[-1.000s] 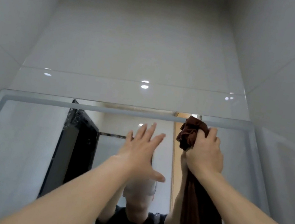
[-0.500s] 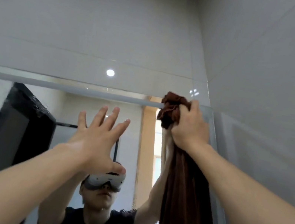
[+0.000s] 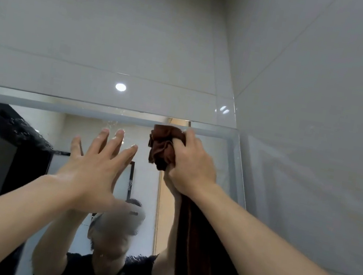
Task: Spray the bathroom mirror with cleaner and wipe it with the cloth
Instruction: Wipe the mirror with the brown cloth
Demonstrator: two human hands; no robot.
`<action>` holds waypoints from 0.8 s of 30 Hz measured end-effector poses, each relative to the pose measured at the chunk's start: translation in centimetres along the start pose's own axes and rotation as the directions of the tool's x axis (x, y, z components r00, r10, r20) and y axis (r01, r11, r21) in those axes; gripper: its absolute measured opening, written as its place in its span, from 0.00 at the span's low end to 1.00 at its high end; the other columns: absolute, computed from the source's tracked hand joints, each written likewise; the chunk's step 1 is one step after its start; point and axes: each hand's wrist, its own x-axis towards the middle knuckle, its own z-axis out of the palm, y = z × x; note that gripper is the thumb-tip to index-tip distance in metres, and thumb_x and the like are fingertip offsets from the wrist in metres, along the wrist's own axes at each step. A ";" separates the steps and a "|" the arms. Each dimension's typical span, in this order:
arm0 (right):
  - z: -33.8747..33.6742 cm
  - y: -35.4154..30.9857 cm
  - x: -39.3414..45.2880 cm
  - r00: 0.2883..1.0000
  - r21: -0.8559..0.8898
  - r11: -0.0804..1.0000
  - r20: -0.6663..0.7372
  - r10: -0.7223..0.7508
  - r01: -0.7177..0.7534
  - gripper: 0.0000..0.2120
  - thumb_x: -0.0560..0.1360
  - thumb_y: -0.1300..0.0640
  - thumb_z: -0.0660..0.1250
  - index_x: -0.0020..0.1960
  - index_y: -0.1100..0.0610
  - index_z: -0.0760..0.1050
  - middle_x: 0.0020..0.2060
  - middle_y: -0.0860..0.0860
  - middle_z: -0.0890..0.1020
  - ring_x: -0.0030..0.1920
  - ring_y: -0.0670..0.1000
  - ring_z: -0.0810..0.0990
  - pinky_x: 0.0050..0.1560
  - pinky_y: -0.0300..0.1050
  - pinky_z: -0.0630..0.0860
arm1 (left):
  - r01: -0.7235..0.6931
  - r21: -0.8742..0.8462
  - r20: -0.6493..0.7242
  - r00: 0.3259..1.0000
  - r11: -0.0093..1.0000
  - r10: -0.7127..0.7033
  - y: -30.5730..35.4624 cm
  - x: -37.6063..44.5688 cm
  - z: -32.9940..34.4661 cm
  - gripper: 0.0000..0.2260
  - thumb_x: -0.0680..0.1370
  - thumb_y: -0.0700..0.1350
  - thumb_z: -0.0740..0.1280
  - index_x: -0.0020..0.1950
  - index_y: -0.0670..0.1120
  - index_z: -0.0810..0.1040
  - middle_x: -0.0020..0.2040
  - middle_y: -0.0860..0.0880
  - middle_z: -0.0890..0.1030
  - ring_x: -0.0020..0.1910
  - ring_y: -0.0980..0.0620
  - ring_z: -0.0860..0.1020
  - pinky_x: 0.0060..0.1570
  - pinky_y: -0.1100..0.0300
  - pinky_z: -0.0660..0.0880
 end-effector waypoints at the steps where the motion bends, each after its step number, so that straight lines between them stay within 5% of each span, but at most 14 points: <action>1: -0.1 0.2 0.3 1.000 -0.009 1.000 -0.007 -0.023 0.023 0.17 0.70 0.59 0.65 0.59 0.58 0.72 0.64 0.56 0.69 0.59 0.61 0.73 0.41 0.51 0.69 | 0.000 0.008 0.005 1.000 1.000 0.000 0.0 -0.1 0.0 0.57 0.60 0.80 0.58 0.77 0.58 0.31 0.78 0.49 0.29 0.77 0.42 0.29 0.72 0.28 0.41; 9: -2.3 9.2 1.6 0.948 -0.110 0.943 -0.086 0.306 -0.314 0.17 0.74 0.58 0.63 0.62 0.59 0.71 0.64 0.58 0.69 0.57 0.65 0.74 0.52 0.58 0.75 | -0.010 0.050 0.054 0.998 0.999 0.008 0.1 -0.5 -0.7 0.55 0.63 0.80 0.56 0.75 0.59 0.26 0.76 0.48 0.24 0.76 0.42 0.27 0.72 0.29 0.41; 19: 0.1 8.6 -5.9 0.931 -0.083 0.934 -0.150 0.332 -0.346 0.16 0.73 0.60 0.63 0.60 0.58 0.73 0.63 0.57 0.72 0.55 0.62 0.75 0.46 0.55 0.76 | -0.129 -0.063 0.002 0.992 0.990 0.129 2.6 -2.4 0.1 0.49 0.68 0.69 0.64 0.78 0.59 0.38 0.79 0.51 0.31 0.78 0.45 0.31 0.72 0.29 0.47; 24: 1.3 7.7 -12.6 0.940 -0.042 0.946 -0.137 0.314 -0.322 0.16 0.73 0.59 0.65 0.60 0.58 0.75 0.64 0.55 0.73 0.55 0.59 0.75 0.42 0.50 0.76 | -0.140 -0.036 0.050 0.989 0.990 0.141 6.2 -7.4 2.6 0.51 0.66 0.75 0.63 0.77 0.62 0.33 0.78 0.50 0.28 0.76 0.40 0.29 0.71 0.27 0.47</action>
